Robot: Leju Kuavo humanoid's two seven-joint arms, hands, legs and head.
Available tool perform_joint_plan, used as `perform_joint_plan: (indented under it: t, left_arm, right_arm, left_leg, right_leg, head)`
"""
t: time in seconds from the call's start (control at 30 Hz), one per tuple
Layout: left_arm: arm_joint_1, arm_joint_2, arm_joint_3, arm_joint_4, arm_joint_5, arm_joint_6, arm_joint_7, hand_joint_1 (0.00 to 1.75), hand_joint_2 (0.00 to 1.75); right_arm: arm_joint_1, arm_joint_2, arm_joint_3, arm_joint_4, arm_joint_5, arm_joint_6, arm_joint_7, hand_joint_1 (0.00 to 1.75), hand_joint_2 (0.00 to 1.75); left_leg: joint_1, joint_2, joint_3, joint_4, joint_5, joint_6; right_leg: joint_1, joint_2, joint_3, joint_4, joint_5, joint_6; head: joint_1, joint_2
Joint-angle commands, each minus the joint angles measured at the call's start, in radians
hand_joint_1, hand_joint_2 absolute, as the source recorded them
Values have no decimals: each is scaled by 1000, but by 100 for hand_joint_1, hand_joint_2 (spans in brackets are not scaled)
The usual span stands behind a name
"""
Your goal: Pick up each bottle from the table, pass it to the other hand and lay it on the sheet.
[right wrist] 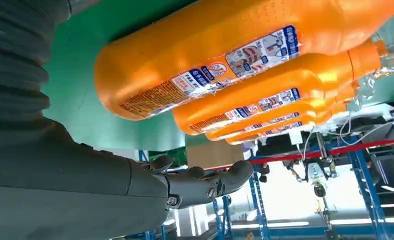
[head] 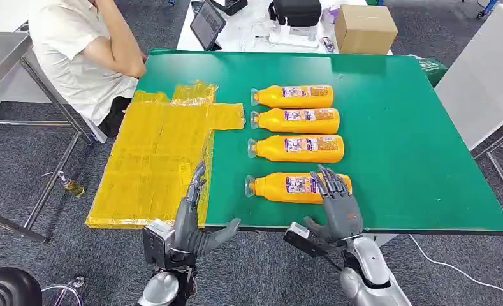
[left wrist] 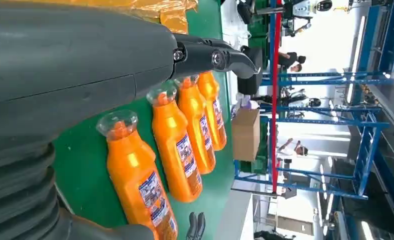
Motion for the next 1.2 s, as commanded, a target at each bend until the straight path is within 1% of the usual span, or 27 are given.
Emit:
perform_joint_plan:
  t: [0.03,0.1,0.13,0.2,0.23,0.33,0.37,0.47,0.5,0.53,0.57,0.6,0.63,0.67,0.77,0.8,0.83,0.9,0.93,1.0,1.03,1.1,1.13,1.17,1.2]
  left_arm:
    - [-40,5,-11,67,14,-13,10,0,175]
    - [-45,3,-17,74,25,-22,14,0,175]
    - [-49,3,-20,79,29,-24,15,0,175]
    - [-53,2,-24,83,35,-27,16,0,175]
    - [-52,2,-24,83,40,-27,17,0,175]
    - [-51,1,-17,80,46,-23,18,0,175]
    - [-49,0,-15,79,44,-20,20,0,175]
    - [-41,3,-11,70,32,-13,25,0,175]
    - [-38,4,-8,67,29,-13,28,0,175]
    - [-35,5,-4,65,24,-13,30,0,175]
    - [-34,6,0,64,22,-15,32,0,175]
    - [-34,7,2,63,20,-18,33,0,175]
    - [-33,7,3,64,19,-19,33,0,175]
    - [-34,8,4,64,18,-20,34,0,175]
    - [-36,7,5,65,13,-23,38,0,175]
    - [-36,7,5,65,12,-23,40,0,175]
    - [-36,7,4,65,10,-23,41,0,175]
    - [-37,8,4,65,10,-23,41,0,175]
    - [-38,8,4,65,9,-24,41,0,175]
    - [-39,10,2,65,10,-26,41,0,175]
    - [-43,12,0,66,10,-27,41,0,175]
    - [-56,14,-9,77,12,-34,44,0,175]
    - [-59,15,-10,79,14,-36,44,0,175]
    - [-62,15,-12,81,16,-38,45,0,175]
    - [-64,16,-15,83,19,-41,46,0,175]
  right_arm:
    - [-85,-17,53,149,-9,35,11,0,175]
    - [-128,-10,56,228,-26,50,11,0,175]
    - [-147,-13,65,266,-8,43,19,0,175]
    - [-170,-16,77,317,22,25,32,0,175]
    - [-179,-20,82,336,51,5,47,0,175]
    - [-187,-27,86,341,112,-21,99,0,175]
    - [-187,-28,87,338,142,-19,132,0,175]
    - [-184,-23,80,330,223,-27,217,0,175]
    - [-185,-18,75,334,240,-26,230,0,175]
    - [-188,-12,67,343,260,-28,244,0,175]
    - [-193,-7,62,353,278,-37,254,0,175]
    - [-199,-3,56,364,288,-45,257,0,175]
    - [-204,-2,54,374,291,-49,256,0,175]
    - [-208,1,51,382,285,-47,253,0,175]
    - [-222,8,50,408,306,-60,256,0,175]
    - [-225,13,49,412,307,-57,257,0,175]
    - [-228,19,43,418,296,-49,253,0,175]
    - [-235,21,46,424,296,-38,252,0,175]
    - [-240,23,44,431,293,-32,254,0,175]
    - [-256,31,36,465,265,-14,238,0,175]
    - [-275,36,30,505,234,22,225,0,175]
    - [-320,43,14,605,163,63,175,0,175]
    - [-327,42,9,626,146,75,156,101,175]
    - [-332,42,3,646,132,76,143,141,175]
    - [-347,42,5,681,119,60,124,161,175]
  left_leg:
    - [0,2,6,-1,-2,2]
    - [0,2,4,-1,-1,1]
    - [0,4,7,-1,-2,2]
    - [0,2,4,-1,0,1]
    - [0,3,6,-1,-1,2]
    - [0,2,4,-1,0,1]
    - [0,2,7,-1,-1,2]
    - [0,2,5,-1,-1,1]
    - [0,1,3,-1,0,1]
    - [0,2,6,-1,-2,2]
    - [0,2,5,-1,-1,1]
    - [0,2,5,-1,-1,1]
    - [0,4,10,-2,-3,2]
    - [0,2,5,-1,-1,1]
    - [0,2,6,-1,-1,2]
    - [0,2,3,-1,0,1]
    - [0,3,6,-1,-1,2]
    - [0,3,4,-1,-1,1]
    - [0,3,6,-1,-1,2]
    - [0,2,4,-1,0,1]
    - [0,3,7,-1,-2,2]
    - [0,2,4,-1,0,1]
    - [0,3,7,-1,-1,2]
    - [0,3,6,-1,-1,2]
    - [0,2,6,-1,0,2]
  right_leg:
    - [1,0,6,-2,-1,-3]
    - [1,1,4,-1,0,-2]
    - [1,2,6,-2,0,-3]
    - [1,1,4,-2,0,-2]
    - [1,1,6,-2,0,-3]
    - [0,0,4,-2,0,-2]
    - [1,1,7,-2,-1,-3]
    - [1,0,5,-1,-1,-2]
    - [1,0,3,-1,0,-2]
    - [1,1,6,-2,-1,-3]
    - [0,1,5,-1,-1,-2]
    - [1,1,4,-1,0,-2]
    - [1,2,9,-2,-2,-4]
    - [1,1,5,-2,0,-2]
    - [1,1,5,-2,0,-3]
    - [0,1,3,-1,0,-2]
    - [1,2,6,-2,0,-3]
    - [1,2,4,-1,0,-2]
    - [1,1,6,-2,0,-3]
    - [1,1,4,-1,0,-2]
    - [1,2,6,-2,-1,-3]
    - [0,1,4,-1,0,-2]
    - [1,2,7,-2,0,-3]
    - [1,1,6,-2,0,-3]
    - [1,0,5,-2,0,-2]
  head:
    - [0,0]
    - [0,0]
    - [0,0]
    - [0,0]
    - [0,0]
    - [0,0]
    - [0,0]
    - [0,0]
    - [0,0]
    - [0,0]
    - [0,0]
    - [0,0]
    - [0,0]
    - [0,0]
    - [0,0]
    - [0,0]
    - [0,0]
    - [0,0]
    - [0,0]
    - [0,0]
    - [0,0]
    - [0,0]
    - [0,0]
    - [0,0]
    - [0,0]
